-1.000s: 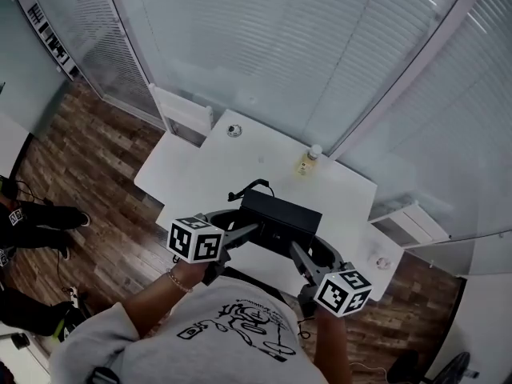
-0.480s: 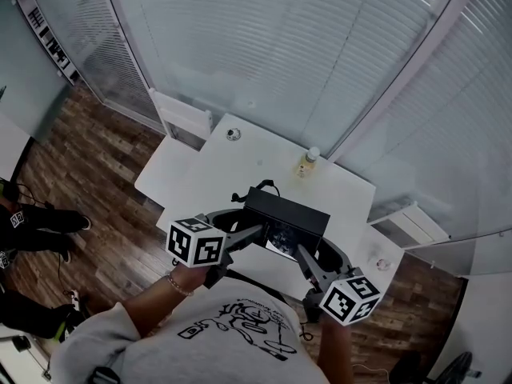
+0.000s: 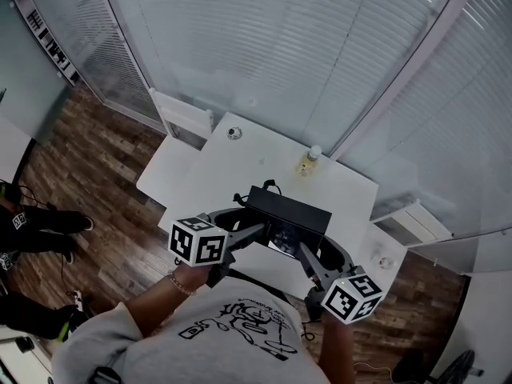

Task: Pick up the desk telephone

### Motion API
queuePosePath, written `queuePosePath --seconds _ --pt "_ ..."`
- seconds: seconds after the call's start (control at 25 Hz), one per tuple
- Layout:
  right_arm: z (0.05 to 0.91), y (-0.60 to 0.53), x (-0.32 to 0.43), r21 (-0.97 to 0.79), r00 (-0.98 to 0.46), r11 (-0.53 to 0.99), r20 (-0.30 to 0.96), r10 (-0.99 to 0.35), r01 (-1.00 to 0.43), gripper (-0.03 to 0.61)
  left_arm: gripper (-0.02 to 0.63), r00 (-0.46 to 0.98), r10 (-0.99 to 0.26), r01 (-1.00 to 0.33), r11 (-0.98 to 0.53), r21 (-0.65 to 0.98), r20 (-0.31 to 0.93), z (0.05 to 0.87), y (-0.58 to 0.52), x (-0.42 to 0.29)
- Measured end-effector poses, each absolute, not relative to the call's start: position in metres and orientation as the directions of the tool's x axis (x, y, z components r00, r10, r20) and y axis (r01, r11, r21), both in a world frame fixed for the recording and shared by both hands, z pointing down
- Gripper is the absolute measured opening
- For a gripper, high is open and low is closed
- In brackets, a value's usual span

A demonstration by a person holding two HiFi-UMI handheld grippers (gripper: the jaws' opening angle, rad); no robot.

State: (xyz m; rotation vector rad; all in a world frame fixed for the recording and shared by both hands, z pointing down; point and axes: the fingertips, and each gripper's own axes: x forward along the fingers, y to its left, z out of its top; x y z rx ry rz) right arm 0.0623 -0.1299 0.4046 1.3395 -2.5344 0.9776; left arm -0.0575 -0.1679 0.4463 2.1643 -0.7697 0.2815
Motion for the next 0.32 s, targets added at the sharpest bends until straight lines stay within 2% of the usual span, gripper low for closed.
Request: queuePosePath --seconds 0.32 --pt "0.4077 -0.1362 0.065 -0.491 -0.601 0.396 0.384 -0.701 -0.776 0.206 0.272 0.788 -0.43 -0.613 -0.487 0.622 0.441 0.4492 -0.1745 -0.0552"
